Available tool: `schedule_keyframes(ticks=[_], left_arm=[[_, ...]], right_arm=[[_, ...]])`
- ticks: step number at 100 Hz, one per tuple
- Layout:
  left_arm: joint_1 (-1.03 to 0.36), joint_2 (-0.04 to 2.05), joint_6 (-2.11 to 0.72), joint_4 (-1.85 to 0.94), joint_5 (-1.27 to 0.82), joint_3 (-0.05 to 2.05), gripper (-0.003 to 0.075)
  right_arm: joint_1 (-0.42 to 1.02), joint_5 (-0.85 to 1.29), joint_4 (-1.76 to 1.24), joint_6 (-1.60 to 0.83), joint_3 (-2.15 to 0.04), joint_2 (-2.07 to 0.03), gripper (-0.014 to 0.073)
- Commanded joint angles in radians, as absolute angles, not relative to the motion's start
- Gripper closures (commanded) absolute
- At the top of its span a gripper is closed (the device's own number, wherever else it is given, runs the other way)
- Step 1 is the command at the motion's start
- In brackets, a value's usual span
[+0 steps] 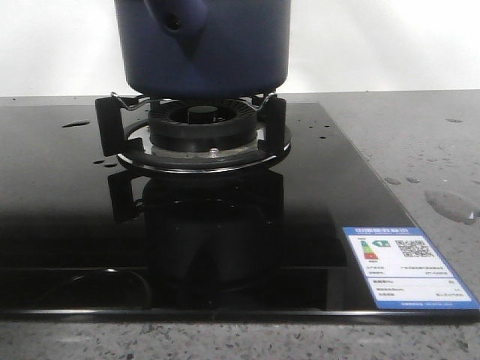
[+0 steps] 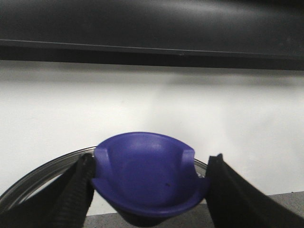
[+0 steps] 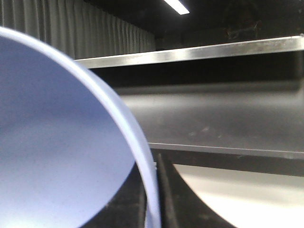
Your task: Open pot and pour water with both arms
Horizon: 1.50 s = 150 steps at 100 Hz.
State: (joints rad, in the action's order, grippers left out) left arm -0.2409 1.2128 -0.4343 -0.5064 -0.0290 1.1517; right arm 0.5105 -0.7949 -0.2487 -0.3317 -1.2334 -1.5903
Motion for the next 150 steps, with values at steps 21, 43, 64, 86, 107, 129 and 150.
schedule_keyframes(ticks=[21, 43, 64, 86, 107, 129, 150], left_arm=[[-0.240, 1.176, -0.434, -0.510, 0.079, 1.186, 0.0312], [-0.290, 1.176, -0.434, -0.502, 0.072, 1.186, 0.0312], [-0.380, 1.176, -0.434, -0.500, 0.072, 1.186, 0.0312], [-0.457, 1.176, -0.434, -0.500, 0.083, 1.186, 0.0312], [-0.483, 1.176, -0.434, -0.500, 0.085, 1.186, 0.0312], [-0.483, 1.176, -0.434, -0.500, 0.085, 1.186, 0.0312], [-0.483, 1.176, -0.434, -0.500, 0.085, 1.186, 0.0312]], right_arm=[[0.504, -0.522, -0.229, -0.333, -1.306, -1.490, 0.0649], [0.411, 0.025, -0.259, -0.333, -1.457, -1.450, 0.0649], [0.215, 0.595, -0.274, -0.218, -1.606, -1.446, 0.0648], [0.001, 1.024, -0.274, -0.174, -1.564, -1.464, 0.0648], [-0.091, 1.016, -0.262, -0.174, -1.368, -1.466, 0.0648], [-0.106, 0.962, -0.226, -0.174, -1.280, -1.468, 0.0649], [-0.106, 0.938, -0.217, -0.174, -1.278, -1.470, 0.0649]])
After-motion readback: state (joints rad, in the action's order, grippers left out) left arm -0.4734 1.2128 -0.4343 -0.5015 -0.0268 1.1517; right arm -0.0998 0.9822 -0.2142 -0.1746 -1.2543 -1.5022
